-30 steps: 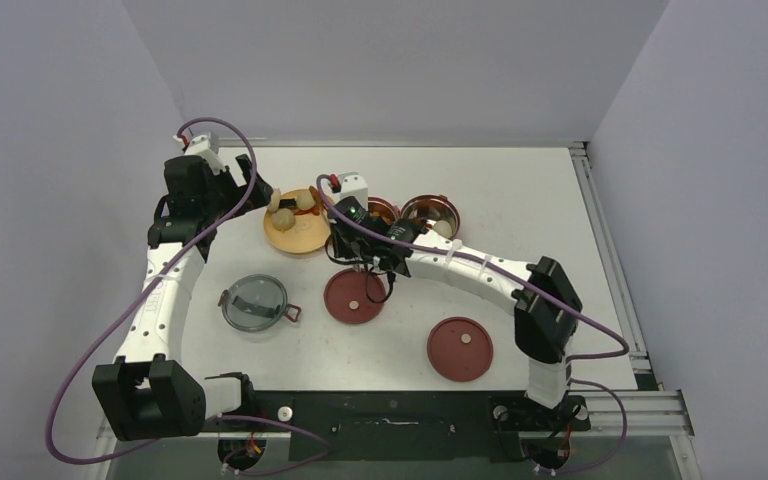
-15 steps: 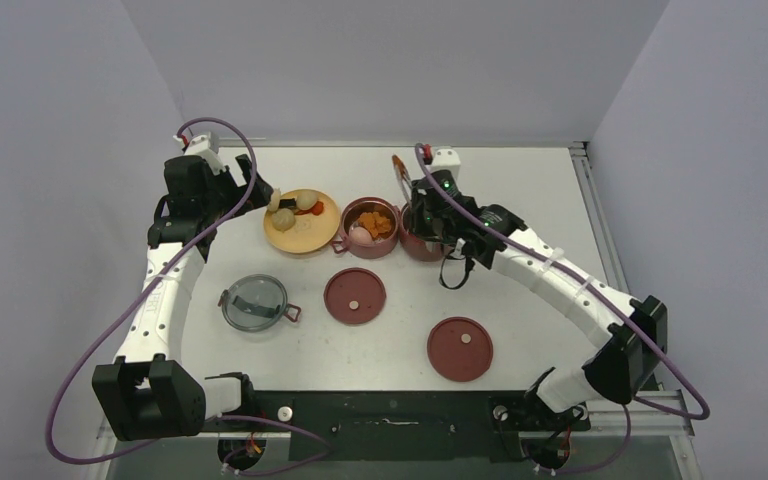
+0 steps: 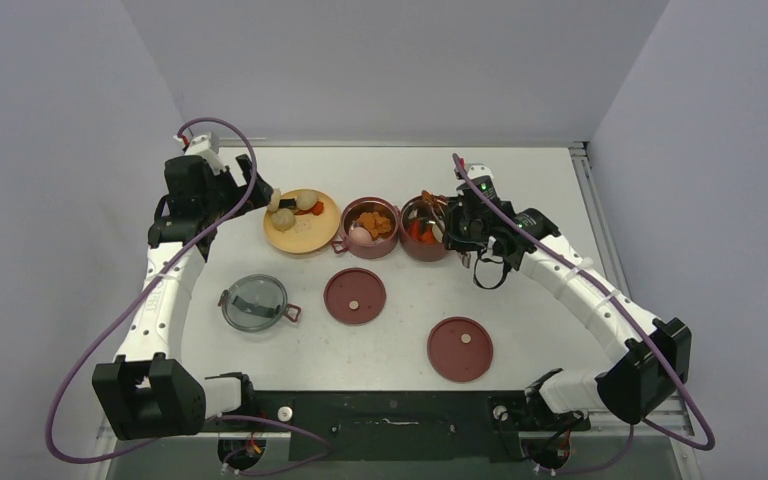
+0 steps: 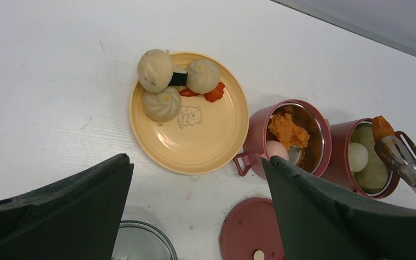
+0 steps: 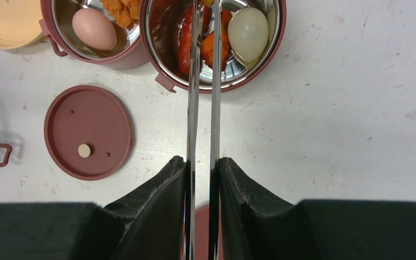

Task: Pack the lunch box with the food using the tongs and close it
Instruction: Place the fake food in the packing box.

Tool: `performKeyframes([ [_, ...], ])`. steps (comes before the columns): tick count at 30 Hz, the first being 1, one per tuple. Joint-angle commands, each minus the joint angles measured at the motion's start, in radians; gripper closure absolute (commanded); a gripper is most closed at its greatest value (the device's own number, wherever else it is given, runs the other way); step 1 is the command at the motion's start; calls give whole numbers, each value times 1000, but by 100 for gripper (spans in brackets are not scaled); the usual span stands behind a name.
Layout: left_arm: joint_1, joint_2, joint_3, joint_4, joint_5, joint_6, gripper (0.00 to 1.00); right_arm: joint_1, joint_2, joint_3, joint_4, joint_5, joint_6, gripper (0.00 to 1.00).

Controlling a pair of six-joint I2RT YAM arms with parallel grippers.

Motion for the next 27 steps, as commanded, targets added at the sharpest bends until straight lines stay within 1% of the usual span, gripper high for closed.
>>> performKeyframes([
  [1, 2, 5, 8, 49, 9, 1, 3, 0, -48, -1, 0, -2, -6, 95],
  [6, 1, 11, 10, 49, 12, 1, 3, -5, -45, -8, -36, 42, 10, 95],
  [15, -1, 16, 11, 46, 13, 3, 3, -23, -31, -21, -45, 40, 13, 95],
  [18, -3, 16, 10, 46, 14, 3, 3, -27, -25, -22, -47, 35, 9, 90],
  [23, -3, 18, 12, 44, 14, 3, 3, -29, -18, -20, -44, 30, 6, 79],
  [27, -4, 19, 12, 44, 14, 3, 3, -29, -14, -13, -41, 30, 6, 72],
])
